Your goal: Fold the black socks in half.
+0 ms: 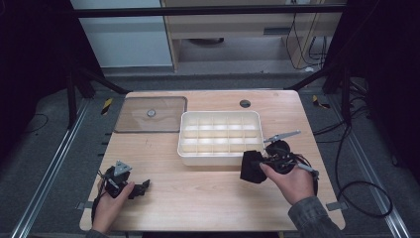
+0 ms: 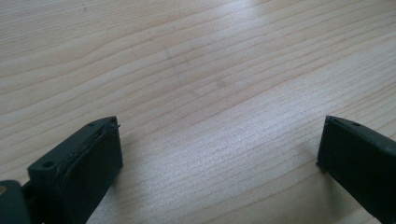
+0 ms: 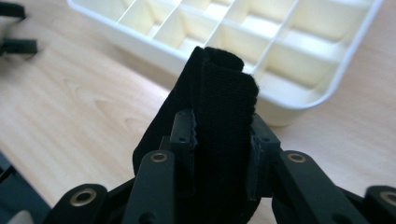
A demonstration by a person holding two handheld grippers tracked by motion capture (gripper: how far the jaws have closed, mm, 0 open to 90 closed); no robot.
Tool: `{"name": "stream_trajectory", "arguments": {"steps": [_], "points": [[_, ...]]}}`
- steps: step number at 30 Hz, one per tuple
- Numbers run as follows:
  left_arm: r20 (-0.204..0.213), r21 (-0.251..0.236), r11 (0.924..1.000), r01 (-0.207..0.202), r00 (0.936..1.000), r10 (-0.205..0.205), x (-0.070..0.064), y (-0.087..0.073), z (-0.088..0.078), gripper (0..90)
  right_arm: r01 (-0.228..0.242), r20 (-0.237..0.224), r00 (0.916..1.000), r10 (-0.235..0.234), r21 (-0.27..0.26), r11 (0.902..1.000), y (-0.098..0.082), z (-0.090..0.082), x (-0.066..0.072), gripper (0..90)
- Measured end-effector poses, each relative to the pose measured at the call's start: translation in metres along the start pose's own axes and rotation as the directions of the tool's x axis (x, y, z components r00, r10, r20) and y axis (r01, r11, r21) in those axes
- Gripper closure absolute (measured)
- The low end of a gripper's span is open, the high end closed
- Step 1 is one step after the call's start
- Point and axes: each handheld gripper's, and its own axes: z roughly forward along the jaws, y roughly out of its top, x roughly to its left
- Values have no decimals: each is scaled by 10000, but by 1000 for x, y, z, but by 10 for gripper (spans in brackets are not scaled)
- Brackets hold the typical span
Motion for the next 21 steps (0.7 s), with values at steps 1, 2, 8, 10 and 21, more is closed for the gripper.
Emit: {"name": "stream_trajectory", "arguments": {"steps": [1,2,8,10,21], "points": [[-1,-3,10000,1,10000,-1,0,0,0,0,-6,222,9998,6,-32,10000,8,-5,-5,692],[1,1,10000,1,10000,-1,0,0,0,0,-18,362,9993,20,-40,10000,12,-8,-7,692],[5,5,10000,-25,10000,25,0,0,0,0,-49,1090,9940,80,-286,9996,39,-23,-23,692],[1,9,10000,-31,10000,31,0,0,0,0,37,1288,9917,12,-380,9993,47,-26,-25,692],[-28,-31,10000,52,10000,-52,-2,0,0,0,204,1638,9864,-87,-695,9974,69,-33,-28,689]]}}
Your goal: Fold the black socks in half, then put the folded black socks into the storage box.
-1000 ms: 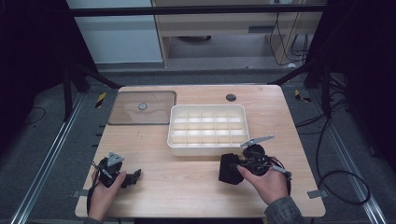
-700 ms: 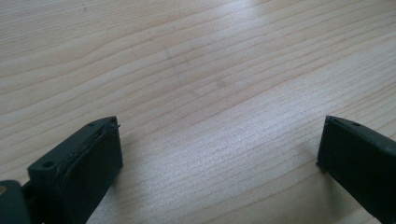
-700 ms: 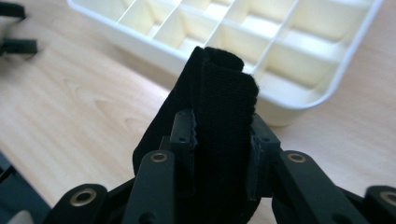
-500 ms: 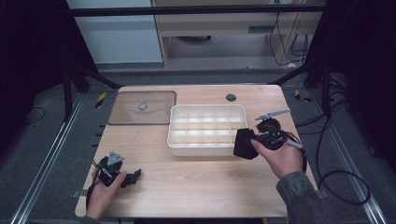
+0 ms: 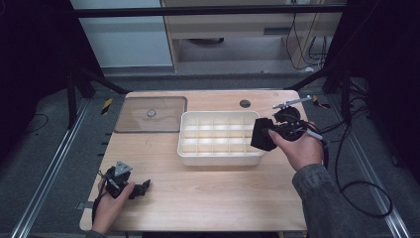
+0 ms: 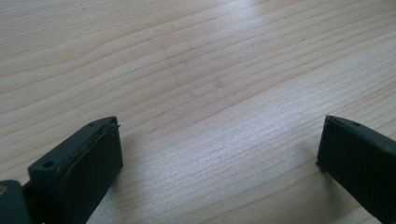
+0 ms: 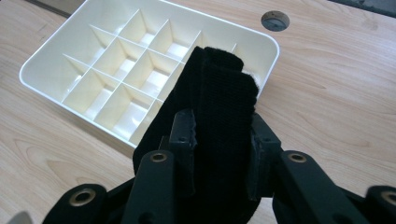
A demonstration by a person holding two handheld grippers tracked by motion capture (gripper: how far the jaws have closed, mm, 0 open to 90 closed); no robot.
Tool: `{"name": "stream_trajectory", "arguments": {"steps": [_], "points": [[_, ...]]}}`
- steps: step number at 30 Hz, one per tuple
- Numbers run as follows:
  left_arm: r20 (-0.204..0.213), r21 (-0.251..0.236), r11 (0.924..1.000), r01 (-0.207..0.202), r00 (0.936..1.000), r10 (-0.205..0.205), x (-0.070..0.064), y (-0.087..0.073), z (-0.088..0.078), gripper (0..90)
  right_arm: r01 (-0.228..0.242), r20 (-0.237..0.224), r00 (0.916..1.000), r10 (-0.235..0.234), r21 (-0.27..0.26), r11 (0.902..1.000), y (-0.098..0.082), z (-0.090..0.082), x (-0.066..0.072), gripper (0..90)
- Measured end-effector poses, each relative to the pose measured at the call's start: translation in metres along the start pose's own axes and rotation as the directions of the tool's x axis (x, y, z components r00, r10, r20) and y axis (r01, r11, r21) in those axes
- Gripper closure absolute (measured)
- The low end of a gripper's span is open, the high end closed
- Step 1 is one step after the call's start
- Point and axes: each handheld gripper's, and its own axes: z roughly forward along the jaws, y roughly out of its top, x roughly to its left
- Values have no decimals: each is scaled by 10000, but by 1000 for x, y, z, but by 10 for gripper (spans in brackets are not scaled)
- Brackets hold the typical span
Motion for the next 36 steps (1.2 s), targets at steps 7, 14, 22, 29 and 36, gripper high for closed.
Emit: {"name": "stream_trajectory", "arguments": {"steps": [7,14,22,29,36], "points": [[16,-5,10000,-3,10000,3,-1,0,0,0,-35,156,9999,36,-63,10000,9,2,-4,687],[29,-19,10000,-23,10000,23,-1,0,0,0,257,440,9987,-258,40,9997,21,11,-4,685],[18,5,10000,-48,10000,48,-1,0,0,0,260,584,9979,-268,142,9996,26,18,-7,686],[37,3,10000,-93,9999,93,-1,0,0,0,488,692,9964,-497,144,9987,28,27,-4,685],[39,3,10000,-97,9999,97,-1,0,0,0,526,673,9963,-534,139,9985,32,26,-4,684]]}}
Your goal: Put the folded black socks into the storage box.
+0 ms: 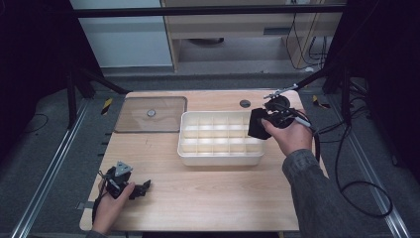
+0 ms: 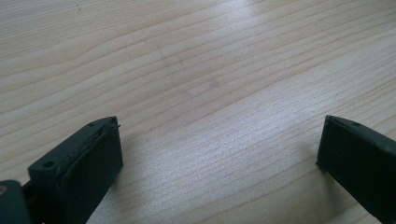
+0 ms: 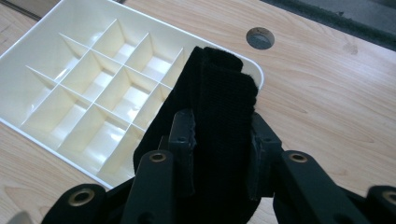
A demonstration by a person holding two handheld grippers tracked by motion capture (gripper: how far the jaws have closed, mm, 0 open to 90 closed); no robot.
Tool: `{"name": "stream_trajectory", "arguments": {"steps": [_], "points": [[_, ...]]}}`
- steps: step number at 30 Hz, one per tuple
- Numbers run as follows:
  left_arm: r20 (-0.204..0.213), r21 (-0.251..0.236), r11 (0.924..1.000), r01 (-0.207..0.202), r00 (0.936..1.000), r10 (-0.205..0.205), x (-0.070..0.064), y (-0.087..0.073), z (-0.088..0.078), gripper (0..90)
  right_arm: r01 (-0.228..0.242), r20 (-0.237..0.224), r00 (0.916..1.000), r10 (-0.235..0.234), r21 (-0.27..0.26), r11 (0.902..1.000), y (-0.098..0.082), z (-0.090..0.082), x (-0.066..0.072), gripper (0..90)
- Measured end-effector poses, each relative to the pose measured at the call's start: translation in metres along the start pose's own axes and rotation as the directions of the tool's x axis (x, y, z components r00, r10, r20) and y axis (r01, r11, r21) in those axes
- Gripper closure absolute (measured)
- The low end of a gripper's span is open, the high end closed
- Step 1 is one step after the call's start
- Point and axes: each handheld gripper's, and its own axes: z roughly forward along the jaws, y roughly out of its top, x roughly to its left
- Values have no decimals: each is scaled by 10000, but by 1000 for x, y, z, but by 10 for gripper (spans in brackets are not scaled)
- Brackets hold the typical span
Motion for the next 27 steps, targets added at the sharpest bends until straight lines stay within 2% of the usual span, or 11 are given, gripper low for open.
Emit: {"name": "stream_trajectory", "arguments": {"steps": [6,15,23,27], "points": [[1,-10,10000,-2,10000,2,0,0,0,0,98,131,9999,-98,38,9999,4,-3,-1,683],[12,37,10000,-20,10000,20,-1,0,-1,0,233,496,9985,-251,356,9991,5,5,-5,681],[40,1,10000,-39,10000,39,-1,-1,-1,0,176,367,9991,-194,487,9987,-3,18,-4,681],[46,7,10000,-42,10000,42,-2,-1,-1,0,311,349,9988,-331,565,9979,-6,26,0,681]]}}
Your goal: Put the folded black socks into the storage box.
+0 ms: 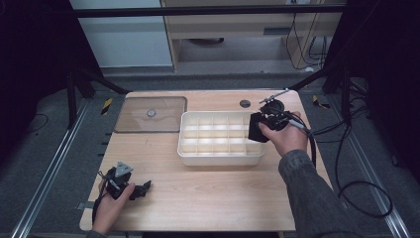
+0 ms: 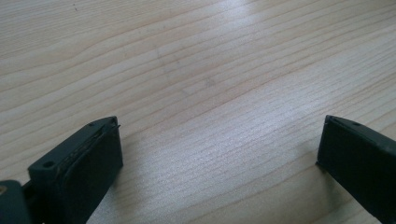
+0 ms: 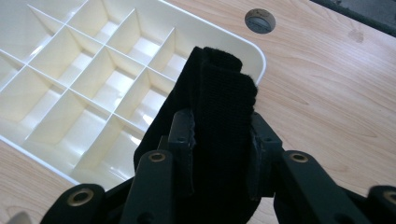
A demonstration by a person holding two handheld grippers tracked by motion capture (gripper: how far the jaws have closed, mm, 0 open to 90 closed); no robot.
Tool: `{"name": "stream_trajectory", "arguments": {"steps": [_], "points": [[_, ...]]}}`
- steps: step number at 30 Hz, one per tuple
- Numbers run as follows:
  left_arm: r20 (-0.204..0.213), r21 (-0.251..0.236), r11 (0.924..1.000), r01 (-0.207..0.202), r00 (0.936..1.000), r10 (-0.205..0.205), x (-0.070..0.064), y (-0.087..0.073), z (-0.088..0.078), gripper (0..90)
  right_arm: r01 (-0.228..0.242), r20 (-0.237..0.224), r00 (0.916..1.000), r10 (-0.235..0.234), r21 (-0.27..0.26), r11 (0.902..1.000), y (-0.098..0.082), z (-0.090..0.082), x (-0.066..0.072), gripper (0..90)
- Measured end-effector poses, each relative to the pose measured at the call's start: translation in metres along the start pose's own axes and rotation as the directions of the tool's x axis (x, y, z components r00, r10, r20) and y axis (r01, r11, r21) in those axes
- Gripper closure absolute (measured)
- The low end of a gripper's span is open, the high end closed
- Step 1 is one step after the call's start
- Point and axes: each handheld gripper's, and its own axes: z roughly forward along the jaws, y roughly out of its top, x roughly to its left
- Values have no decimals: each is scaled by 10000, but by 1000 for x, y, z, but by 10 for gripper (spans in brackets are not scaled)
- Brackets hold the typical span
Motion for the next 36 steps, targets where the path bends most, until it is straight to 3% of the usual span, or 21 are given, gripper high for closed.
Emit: {"name": "stream_trajectory", "arguments": {"steps": [13,24,36], "points": [[3,-5,10000,-20,10000,20,0,0,0,0,200,1,9998,-200,190,9996,-4,12,8,675],[2,-8,10000,-19,10000,19,0,0,0,0,165,-7,9999,-165,246,9996,-11,17,7,673],[12,-10,10000,14,10000,-14,-1,0,0,0,360,-48,9993,-358,610,9975,-20,28,13,664]]}}
